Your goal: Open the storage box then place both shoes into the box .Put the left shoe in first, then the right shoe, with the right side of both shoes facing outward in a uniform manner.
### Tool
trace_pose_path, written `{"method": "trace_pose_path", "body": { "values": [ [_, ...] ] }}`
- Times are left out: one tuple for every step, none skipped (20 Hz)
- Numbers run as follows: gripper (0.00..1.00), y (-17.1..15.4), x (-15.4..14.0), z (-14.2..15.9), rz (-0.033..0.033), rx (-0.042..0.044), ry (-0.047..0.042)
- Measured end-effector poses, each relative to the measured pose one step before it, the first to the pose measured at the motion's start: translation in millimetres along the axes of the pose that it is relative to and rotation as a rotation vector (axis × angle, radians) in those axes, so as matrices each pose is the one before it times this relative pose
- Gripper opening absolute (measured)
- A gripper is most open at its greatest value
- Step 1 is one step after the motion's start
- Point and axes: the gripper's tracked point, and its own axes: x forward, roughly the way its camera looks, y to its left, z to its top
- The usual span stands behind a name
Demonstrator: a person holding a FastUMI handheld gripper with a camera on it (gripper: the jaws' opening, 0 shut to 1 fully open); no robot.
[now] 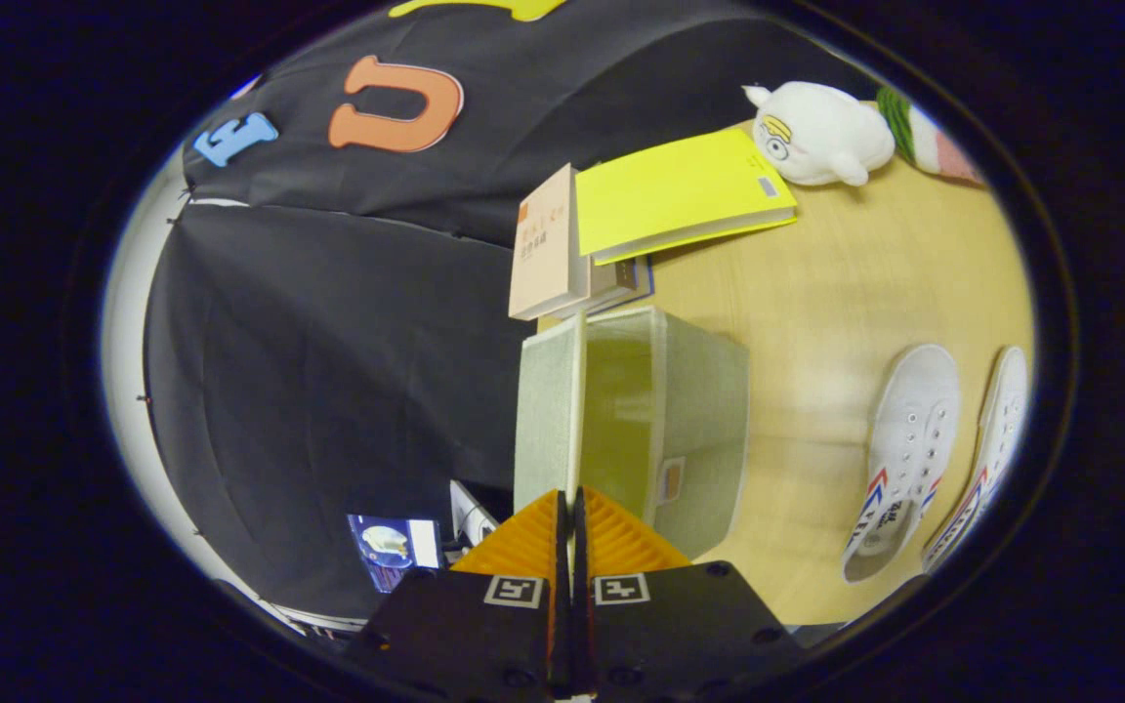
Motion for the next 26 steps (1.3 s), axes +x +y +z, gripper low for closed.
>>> {"method": "trace_pose_path", "body": {
  "values": [
    [0.05,13.45,-1.14,-0.60,-0.00435,-0.00877,-0.00318],
    [0.05,14.34,-0.94,0.14,0.00056,0.00088,-0.00396],
    [0.05,15.33,-0.47,-0.61,0.00309,0.00473,-0.00630],
    [0.06,15.21,2.31,0.39,0.00132,0.00271,-0.00672],
    [0.06,14.41,3.67,0.04,-0.00187,-0.00198,-0.00557],
    [0.05,15.28,4.44,0.68,0.00358,-0.01492,-0.00498],
    [0.06,12.62,7.51,-2.09,-0.01183,-0.01691,0.00253],
    [0.06,10.08,6.31,-1.38,-0.01566,-0.01341,0.00131],
    [0.06,14.95,6.72,0.57,-0.00151,-0.01511,-0.00513],
    [0.06,15.26,9.03,0.46,0.00272,-0.01774,-0.00074],
    [0.07,13.33,7.96,-0.70,-0.00222,-0.01649,0.00289],
    [0.08,10.98,9.10,1.16,-0.00272,-0.01482,0.00210],
    [0.08,10.17,9.17,0.81,-0.00517,-0.01093,-0.00020],
    [0.08,9.33,9.50,1.76,-0.00289,-0.00827,0.00020],
    [0.09,10.74,10.11,-0.53,0.00043,-0.01217,0.00283],
    [0.10,5.26,9.86,1.38,-0.00887,-0.01225,0.00088],
    [0.10,5.21,7.69,1.39,-0.00469,-0.01427,-0.00316],
    [0.13,4.38,9.43,1.01,-0.00595,-0.01250,-0.00250],
    [0.15,7.01,6.44,-2.61,0.00132,-0.00776,0.00889],
    [0.31,6.48,5.91,-3.77,0.00626,-0.00536,0.01675],
    [0.46,4.71,4.13,-2.38,-0.00226,-0.00586,0.01172],
    [0.62,0.36,8.30,0.87,-0.01209,-0.00431,0.00670],
    [0.77,-2.96,-2.20,-2.54,-0.01285,-0.00329,0.00624],
    [0.92,-2.47,5.16,-1.91,-0.02477,0.00196,0.00708],
    [1.00,-6.30,-1.97,-2.34,-0.02646,0.00471,0.00390],
    [1.00,-8.23,-0.72,0.72,-0.02980,0.00583,-0.00232]
  ]
}}
